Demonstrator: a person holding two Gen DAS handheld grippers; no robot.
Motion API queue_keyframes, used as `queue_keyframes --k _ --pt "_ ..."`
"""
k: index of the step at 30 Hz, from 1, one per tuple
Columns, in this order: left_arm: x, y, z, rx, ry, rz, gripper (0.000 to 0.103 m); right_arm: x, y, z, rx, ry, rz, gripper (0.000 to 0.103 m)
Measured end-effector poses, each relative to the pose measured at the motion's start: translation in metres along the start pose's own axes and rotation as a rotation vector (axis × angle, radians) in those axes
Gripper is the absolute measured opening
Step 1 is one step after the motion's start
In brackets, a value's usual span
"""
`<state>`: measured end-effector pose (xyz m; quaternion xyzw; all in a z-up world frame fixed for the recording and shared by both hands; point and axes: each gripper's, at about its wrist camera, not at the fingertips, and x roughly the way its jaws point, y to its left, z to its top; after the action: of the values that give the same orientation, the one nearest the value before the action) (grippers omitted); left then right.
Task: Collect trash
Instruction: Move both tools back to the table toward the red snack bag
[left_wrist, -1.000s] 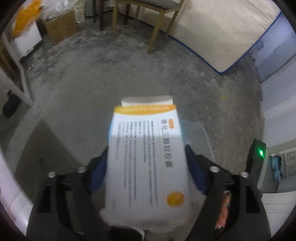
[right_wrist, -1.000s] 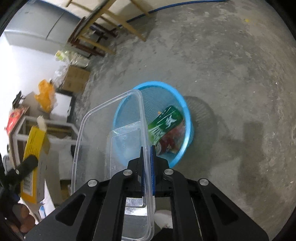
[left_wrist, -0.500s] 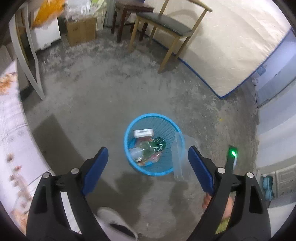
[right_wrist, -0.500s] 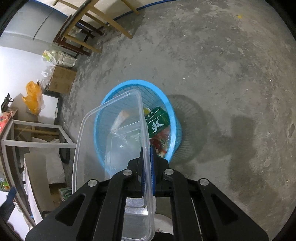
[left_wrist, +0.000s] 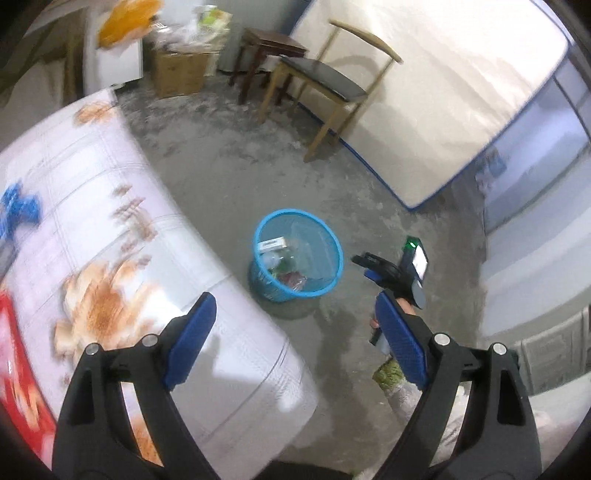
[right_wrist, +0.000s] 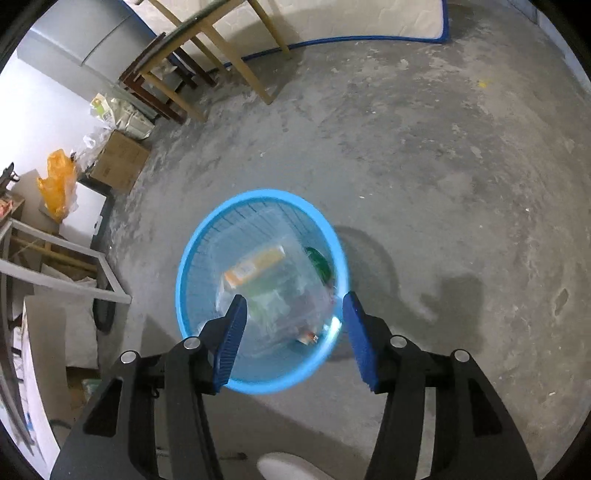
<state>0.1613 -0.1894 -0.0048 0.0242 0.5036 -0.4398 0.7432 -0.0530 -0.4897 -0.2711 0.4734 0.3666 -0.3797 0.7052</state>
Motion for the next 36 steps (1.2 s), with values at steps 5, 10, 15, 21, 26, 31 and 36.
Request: queue_keyframes --k 5,10,15,21,26,31,36 --pt "-0.047 0.034 -0.044 -0.068 -0.098 0.097 0.084 -0.038 -0.029 -0.035 -0.025 -0.022 -0.025 0.053" --pt "-0.084 0.058 -0.075 -0.11 -0.191 0.192 0.084 -0.066 -0.05 -0.067 -0.021 -0.012 -0.043 0.059" --pt "-0.116 0.086 -0.108 -0.174 -0.25 0.268 0.084 -0.095 -0.032 -0.078 -0.07 -0.005 0.014 0.067" --pt "-0.154 0.118 -0.15 -0.271 -0.329 0.345 0.084 -0.128 0.042 -0.087 -0.203 0.004 0.161 0.07" --pt "-0.179 0.142 -0.183 -0.36 -0.371 0.394 0.084 -0.156 0.113 -0.111 -0.359 0.031 0.295 0.071" --pt "-0.191 0.165 -0.205 -0.425 -0.393 0.436 0.084 -0.184 0.18 -0.151 -0.542 0.083 0.418 0.072" --pt "-0.194 0.179 -0.212 -0.448 -0.412 0.458 0.084 -0.203 0.221 -0.187 -0.678 0.133 0.476 0.072"
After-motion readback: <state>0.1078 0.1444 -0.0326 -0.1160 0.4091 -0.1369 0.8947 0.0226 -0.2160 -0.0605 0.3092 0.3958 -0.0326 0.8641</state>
